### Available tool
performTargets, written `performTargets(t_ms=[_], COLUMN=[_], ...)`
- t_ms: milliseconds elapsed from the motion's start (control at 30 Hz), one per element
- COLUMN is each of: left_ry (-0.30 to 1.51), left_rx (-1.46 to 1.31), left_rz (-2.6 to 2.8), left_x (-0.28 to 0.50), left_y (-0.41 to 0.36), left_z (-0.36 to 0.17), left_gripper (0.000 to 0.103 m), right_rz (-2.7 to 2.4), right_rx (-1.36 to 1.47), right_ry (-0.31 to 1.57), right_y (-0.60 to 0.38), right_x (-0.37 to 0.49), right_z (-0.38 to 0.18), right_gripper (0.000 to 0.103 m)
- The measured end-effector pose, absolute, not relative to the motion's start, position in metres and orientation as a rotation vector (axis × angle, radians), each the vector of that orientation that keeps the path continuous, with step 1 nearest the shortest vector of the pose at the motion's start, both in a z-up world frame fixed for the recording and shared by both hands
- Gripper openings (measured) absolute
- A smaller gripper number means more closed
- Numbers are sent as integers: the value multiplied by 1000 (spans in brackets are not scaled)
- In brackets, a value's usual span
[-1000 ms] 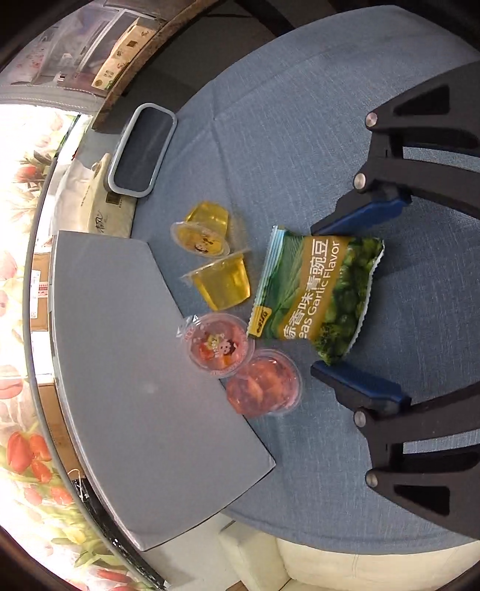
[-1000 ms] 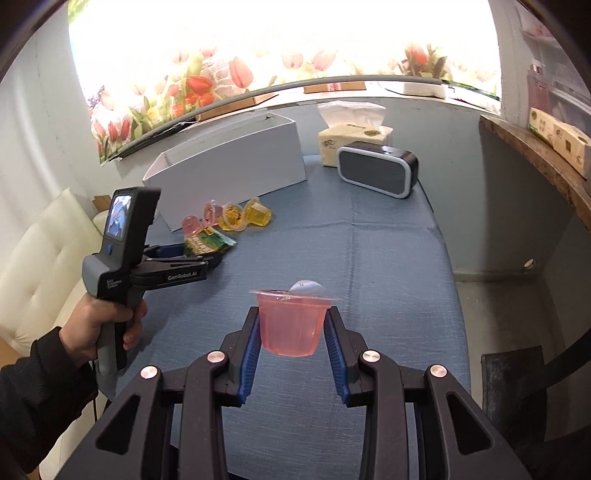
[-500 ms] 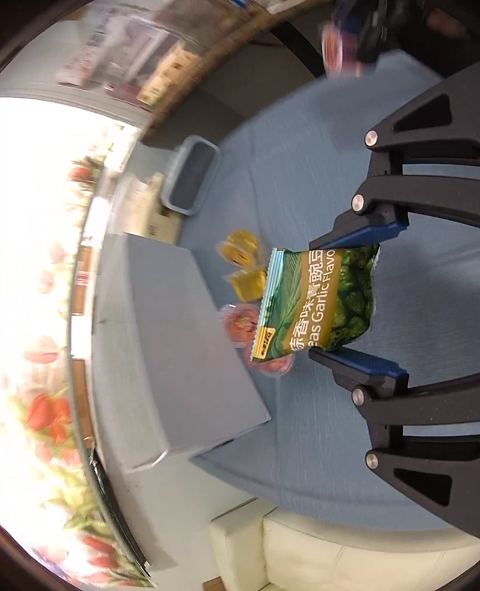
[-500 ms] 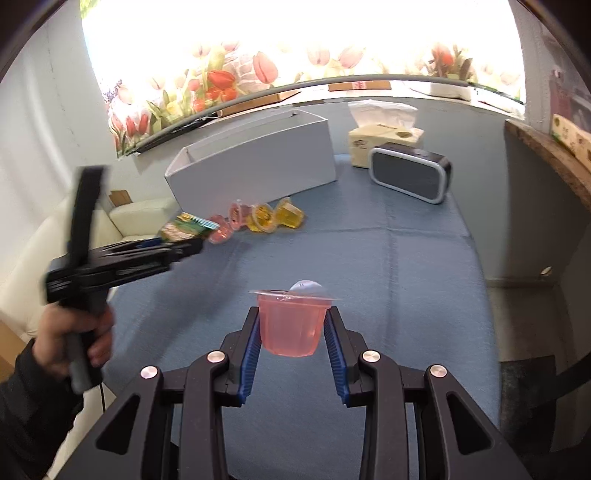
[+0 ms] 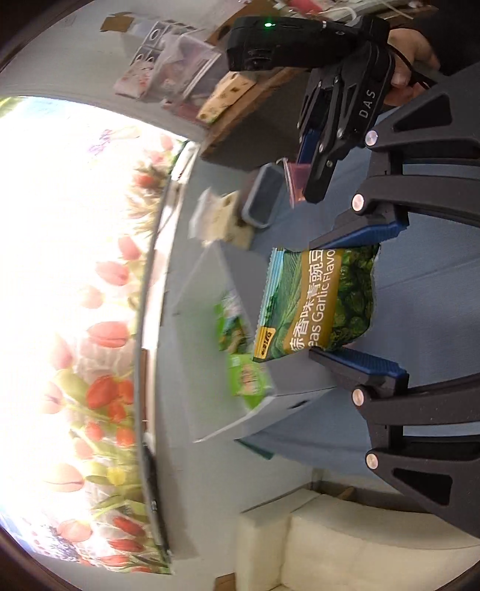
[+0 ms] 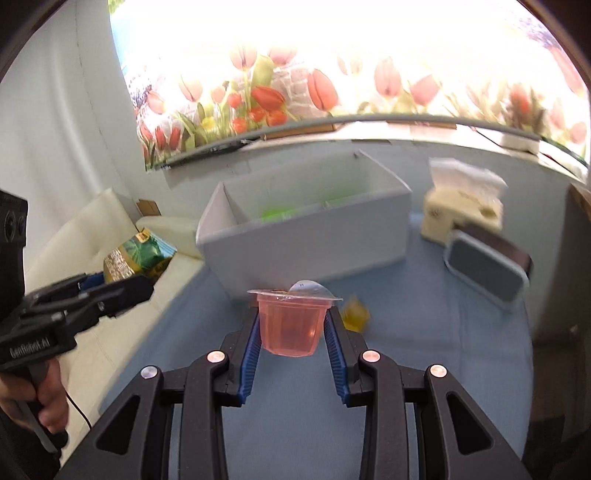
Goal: Organize snacks
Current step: 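Carry both held items over the white box and release them inside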
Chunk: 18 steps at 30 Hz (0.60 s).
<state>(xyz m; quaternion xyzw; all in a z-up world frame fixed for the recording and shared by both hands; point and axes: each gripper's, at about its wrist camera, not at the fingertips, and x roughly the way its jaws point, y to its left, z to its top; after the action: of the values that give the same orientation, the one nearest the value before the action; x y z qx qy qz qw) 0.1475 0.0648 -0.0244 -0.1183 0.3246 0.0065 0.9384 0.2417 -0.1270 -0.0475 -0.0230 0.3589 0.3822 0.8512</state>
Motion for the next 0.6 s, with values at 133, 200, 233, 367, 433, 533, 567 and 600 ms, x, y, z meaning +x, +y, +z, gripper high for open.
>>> performTargets(t_ms=[133,200,233,367,433,533,567,600], left_ry=[637,635,636,668,698,714,721,726], left_rx=[-267,-290,-301,-343,-351,-354,-346,-341], left_rz=[-7,-6,-6,-8,4,8,10,10], left_x=[188,210,222,267,287,301,304,306], left_y=[88,101,108,136,148,158,159,160], left_z=[-12,-9,-9,-15,-23,-32,-35,-37], left_gripper=[55,55,55,55,55,55,56,60], right_rz=[823,830,827,835,827,808,796,788], right_rx=[-52,-61,-65,-30,-34,-76,-87,-94], right_ry=[735,740,741,778,788,810,817,827], right_y=[-95,-76,-68,-39,-28,-12,-9,-7], right_x=[282,309,319,369,388,408,413,418], right_z=[-28,-21,-19,-15,-17,-27,-30,-34], right_gripper=[37,37,37,37,37,37,37,37])
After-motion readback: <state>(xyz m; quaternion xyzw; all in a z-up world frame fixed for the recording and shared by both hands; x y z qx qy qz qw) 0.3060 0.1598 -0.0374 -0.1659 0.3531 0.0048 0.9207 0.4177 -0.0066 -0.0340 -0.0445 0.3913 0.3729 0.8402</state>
